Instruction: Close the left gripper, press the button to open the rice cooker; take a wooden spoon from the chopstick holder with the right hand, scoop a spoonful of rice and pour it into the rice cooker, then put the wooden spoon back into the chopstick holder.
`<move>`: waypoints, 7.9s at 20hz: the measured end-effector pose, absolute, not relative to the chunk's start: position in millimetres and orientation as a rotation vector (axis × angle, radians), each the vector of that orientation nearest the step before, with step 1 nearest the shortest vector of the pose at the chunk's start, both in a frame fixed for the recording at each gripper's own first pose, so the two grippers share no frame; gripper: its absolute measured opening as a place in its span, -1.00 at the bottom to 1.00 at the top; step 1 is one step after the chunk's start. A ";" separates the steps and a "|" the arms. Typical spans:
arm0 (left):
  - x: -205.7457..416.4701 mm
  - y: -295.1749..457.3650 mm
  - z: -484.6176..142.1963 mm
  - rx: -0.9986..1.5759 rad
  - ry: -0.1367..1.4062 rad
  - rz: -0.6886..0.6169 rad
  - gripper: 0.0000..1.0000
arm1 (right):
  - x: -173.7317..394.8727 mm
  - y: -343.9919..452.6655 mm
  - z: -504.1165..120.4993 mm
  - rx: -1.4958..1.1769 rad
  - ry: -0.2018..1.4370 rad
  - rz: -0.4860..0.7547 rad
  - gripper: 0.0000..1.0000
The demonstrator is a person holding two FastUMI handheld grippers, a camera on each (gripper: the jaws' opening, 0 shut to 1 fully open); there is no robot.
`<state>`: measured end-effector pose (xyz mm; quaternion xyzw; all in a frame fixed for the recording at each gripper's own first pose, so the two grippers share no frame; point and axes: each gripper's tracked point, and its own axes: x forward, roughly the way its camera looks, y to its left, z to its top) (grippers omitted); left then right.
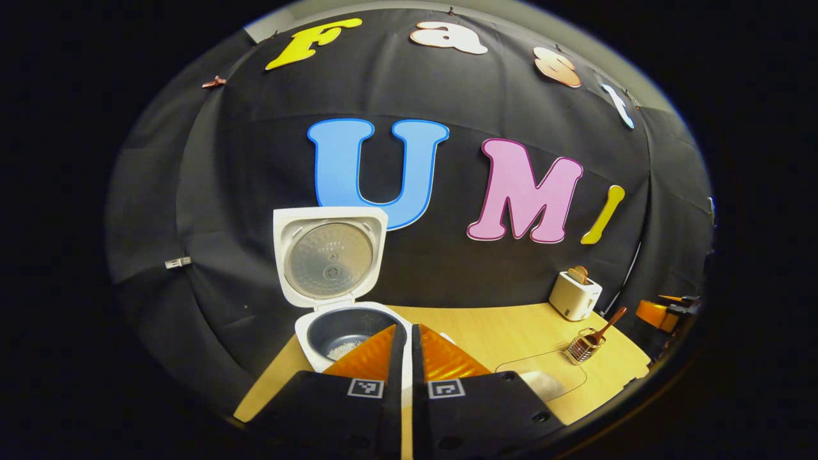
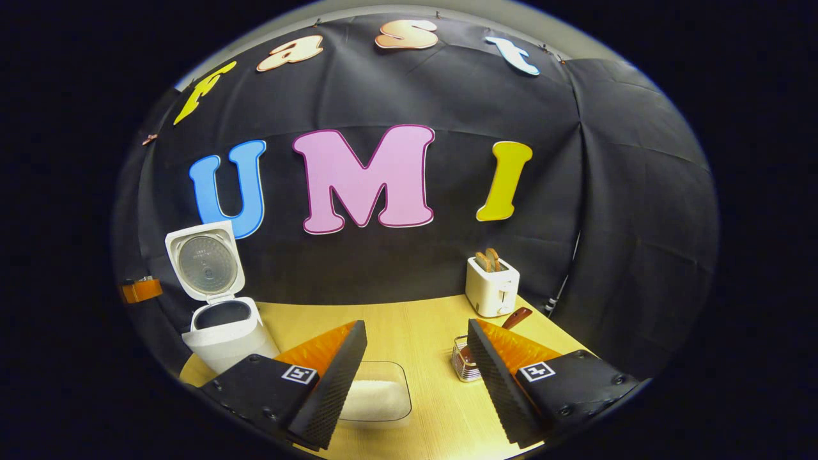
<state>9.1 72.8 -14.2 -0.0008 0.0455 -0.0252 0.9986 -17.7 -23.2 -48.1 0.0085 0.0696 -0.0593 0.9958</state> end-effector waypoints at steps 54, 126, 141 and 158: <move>-33.9 1.3 -73.2 0.065 0.195 0.010 0.95 | 112.8 -112.4 -68.2 0.247 0.300 -0.045 -0.63; -53.2 161.6 -113.6 -0.069 0.254 0.022 0.92 | 68.5 112.1 -111.1 1.121 0.728 0.017 -0.85; -65.6 233.9 -114.3 -0.097 0.246 0.115 0.83 | 134.4 252.6 -59.4 1.033 0.764 0.200 -0.87; -48.6 289.4 -149.2 -0.183 0.319 0.234 0.92 | 207.9 419.3 -117.2 0.482 0.651 0.402 -0.88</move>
